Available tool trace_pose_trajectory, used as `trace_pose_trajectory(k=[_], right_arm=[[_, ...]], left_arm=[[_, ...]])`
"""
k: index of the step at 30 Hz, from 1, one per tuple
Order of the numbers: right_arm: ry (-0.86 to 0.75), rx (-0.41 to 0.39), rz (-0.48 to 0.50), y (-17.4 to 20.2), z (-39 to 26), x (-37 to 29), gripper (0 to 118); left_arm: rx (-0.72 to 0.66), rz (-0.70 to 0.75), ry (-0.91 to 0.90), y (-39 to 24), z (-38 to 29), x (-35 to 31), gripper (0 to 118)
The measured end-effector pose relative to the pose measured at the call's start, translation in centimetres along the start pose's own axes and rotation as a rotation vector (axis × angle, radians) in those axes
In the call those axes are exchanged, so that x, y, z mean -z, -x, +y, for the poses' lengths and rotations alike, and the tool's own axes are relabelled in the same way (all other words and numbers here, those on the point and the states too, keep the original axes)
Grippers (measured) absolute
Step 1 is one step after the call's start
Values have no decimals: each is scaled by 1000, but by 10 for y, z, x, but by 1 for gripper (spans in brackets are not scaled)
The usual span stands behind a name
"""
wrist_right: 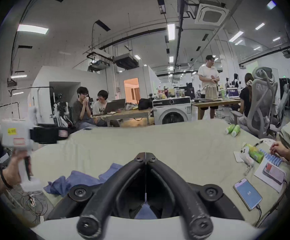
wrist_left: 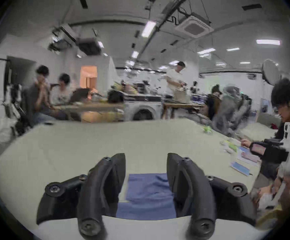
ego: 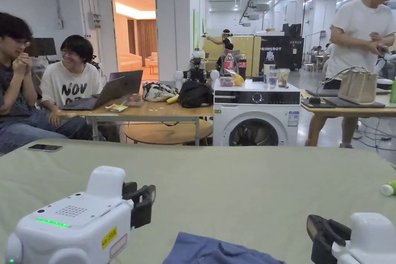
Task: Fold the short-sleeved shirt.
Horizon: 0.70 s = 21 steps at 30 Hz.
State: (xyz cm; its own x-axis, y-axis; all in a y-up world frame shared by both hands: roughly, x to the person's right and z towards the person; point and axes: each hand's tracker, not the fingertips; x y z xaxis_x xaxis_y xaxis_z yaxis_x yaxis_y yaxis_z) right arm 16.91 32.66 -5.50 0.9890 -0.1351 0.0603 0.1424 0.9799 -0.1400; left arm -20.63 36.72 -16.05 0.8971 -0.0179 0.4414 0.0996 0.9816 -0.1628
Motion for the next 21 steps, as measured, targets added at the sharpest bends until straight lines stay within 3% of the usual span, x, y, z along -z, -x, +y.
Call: trace_pose_trajectory(k=[2, 3, 5, 14, 17, 19, 20, 21], right_arm=[[5, -25, -23, 3, 0, 5, 0], [10, -34, -26, 3, -1, 8, 0], [21, -42, -36, 5, -3, 11, 0], [47, -49, -31, 10, -9, 15, 0], [49, -44, -19, 9, -11, 14, 0], [66, -13, 1, 4, -16, 14, 0], [77, -4, 6, 2, -20, 14, 0], [89, -5, 8, -1, -24, 14, 0]], left_arm=[[11, 22, 4, 12, -2, -19, 32], [4, 72, 7, 16, -6, -27, 25], [8, 76, -11, 21, -9, -21, 0], [-103, 79, 57, 33, -22, -26, 0], [-233, -15, 274, 51, -32, 6, 0], [-229, -39, 333, 61, -49, 30, 0], [-200, -53, 366, 64, -55, 41, 2], [-176, -8, 413, 65, -62, 55, 15]])
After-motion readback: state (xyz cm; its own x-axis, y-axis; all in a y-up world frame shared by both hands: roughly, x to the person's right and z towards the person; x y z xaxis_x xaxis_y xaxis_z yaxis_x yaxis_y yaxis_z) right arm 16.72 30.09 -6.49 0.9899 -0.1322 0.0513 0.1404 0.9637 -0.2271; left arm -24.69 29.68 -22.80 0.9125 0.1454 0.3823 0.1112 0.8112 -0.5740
